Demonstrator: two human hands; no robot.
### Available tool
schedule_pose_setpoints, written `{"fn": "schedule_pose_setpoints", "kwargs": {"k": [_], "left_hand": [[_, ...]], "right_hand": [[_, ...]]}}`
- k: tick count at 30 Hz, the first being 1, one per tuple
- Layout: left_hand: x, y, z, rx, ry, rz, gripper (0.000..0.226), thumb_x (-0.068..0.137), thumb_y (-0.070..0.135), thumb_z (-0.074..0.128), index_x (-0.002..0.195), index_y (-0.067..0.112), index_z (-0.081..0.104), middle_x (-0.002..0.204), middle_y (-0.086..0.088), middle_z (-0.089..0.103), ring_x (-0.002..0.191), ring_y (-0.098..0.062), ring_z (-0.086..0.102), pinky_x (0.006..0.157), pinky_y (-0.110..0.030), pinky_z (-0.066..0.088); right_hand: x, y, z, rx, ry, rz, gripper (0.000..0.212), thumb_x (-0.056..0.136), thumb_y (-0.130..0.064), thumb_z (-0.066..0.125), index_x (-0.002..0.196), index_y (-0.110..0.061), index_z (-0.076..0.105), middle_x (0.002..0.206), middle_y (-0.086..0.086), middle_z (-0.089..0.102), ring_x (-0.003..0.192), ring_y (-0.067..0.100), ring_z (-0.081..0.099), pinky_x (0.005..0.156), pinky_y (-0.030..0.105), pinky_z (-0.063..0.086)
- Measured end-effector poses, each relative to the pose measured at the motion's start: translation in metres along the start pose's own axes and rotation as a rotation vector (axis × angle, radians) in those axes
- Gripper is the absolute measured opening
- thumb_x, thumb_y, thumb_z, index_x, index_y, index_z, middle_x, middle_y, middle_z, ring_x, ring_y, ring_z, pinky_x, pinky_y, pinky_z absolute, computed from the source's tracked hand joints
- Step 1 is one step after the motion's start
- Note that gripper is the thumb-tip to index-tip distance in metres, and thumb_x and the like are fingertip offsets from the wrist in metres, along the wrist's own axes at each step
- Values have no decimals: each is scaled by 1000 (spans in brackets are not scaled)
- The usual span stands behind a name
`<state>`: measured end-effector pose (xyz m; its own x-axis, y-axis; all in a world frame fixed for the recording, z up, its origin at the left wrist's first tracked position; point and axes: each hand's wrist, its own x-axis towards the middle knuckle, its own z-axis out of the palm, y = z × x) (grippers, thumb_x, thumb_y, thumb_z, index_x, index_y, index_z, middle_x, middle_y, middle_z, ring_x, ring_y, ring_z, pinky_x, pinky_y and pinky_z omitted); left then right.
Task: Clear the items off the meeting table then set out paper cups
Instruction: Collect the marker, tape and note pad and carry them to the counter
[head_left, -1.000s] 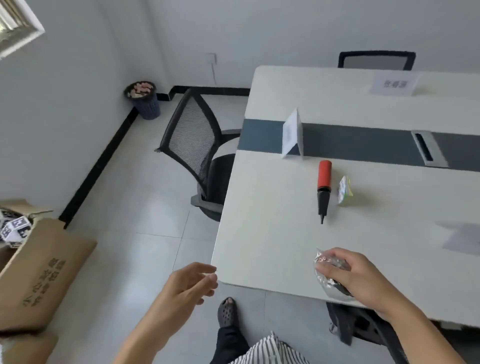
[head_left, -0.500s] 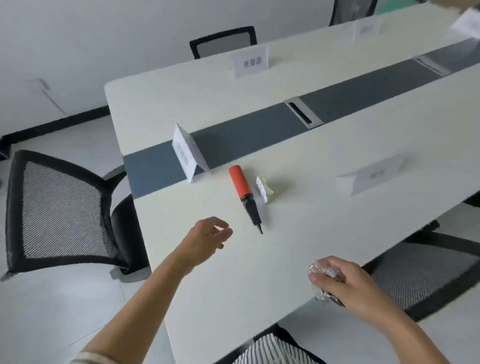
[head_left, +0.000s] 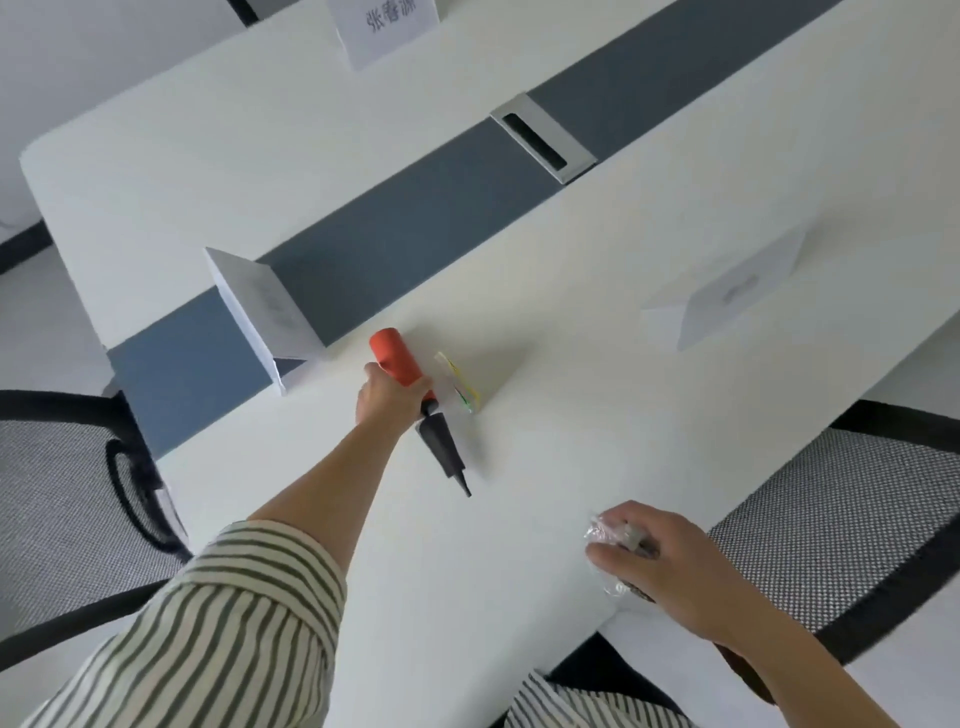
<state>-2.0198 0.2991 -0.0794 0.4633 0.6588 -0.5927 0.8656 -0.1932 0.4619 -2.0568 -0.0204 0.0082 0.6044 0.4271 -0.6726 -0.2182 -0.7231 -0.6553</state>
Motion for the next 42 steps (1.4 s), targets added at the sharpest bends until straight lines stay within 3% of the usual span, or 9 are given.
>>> {"fn": "schedule_pose_setpoints", "kwargs": {"k": [8,12,14,18,22,26,30,39,42], "left_hand": [[6,-20,-13,-100,16,-107,36,74,25,68,103,9,52,79,-7,59,60,-20,57,58,-30,52],[-18,-46,-41,-256,-37,-108,35,71,13,66,103,5,53,75,-10,61,58,-24,60,55,-30,50],[-36,-61,-53,-301,-54,-118,33,72,10,64,102,5,52,75,-12,61,60,-25,63,56,-31,51],[-73,-91,-66,-352,-59,-150,25,75,6,64,98,4,53,76,-12,60,61,-26,64,53,-30,49],[-102,-116,-72,-414,-41,-185,24,77,5,64,97,-1,53,71,-12,58,58,-24,62,54,-31,49],[-120,-138,-73,-477,-39,-173,26,79,13,71,95,0,55,70,-12,57,53,-22,61,57,-35,51],[-129,-152,-76,-498,-34,-160,27,80,16,73,93,1,55,71,-11,56,53,-23,59,55,-32,52],[-147,-155,-109,-425,-88,-34,31,79,21,73,97,4,55,68,-9,57,57,-20,60,53,-27,49],[-156,-159,-128,-382,-98,49,31,79,21,74,95,4,54,65,-8,57,57,-20,60,53,-27,49]], "right_hand": [[48,-21,-17,71,1,53,51,82,-48,67,49,-13,53,48,-6,45,46,11,41,58,30,35],[84,-62,-14,-36,101,-77,6,82,-17,67,87,-17,68,91,-8,70,90,19,66,83,35,48],[103,-92,-10,-90,96,-188,23,82,-14,59,99,-28,66,103,-14,69,93,19,67,85,34,49],[149,-140,10,-520,197,-257,21,87,-42,53,95,-28,65,88,-5,69,88,24,63,73,31,45],[184,-163,32,-919,175,-191,69,68,-83,48,88,-17,56,78,0,58,82,27,59,69,32,37],[206,-154,50,-1042,108,-142,58,70,-75,51,73,-18,52,67,-3,51,75,26,55,66,31,34],[214,-133,56,-971,90,-102,24,81,-36,50,84,-13,53,66,-1,51,73,27,55,56,28,28],[157,-110,49,-466,157,-89,38,82,-37,58,57,-12,44,56,2,47,60,26,45,56,30,33],[106,-109,53,-178,143,-138,39,77,-39,58,73,0,64,60,10,56,62,19,46,61,31,37]]}}
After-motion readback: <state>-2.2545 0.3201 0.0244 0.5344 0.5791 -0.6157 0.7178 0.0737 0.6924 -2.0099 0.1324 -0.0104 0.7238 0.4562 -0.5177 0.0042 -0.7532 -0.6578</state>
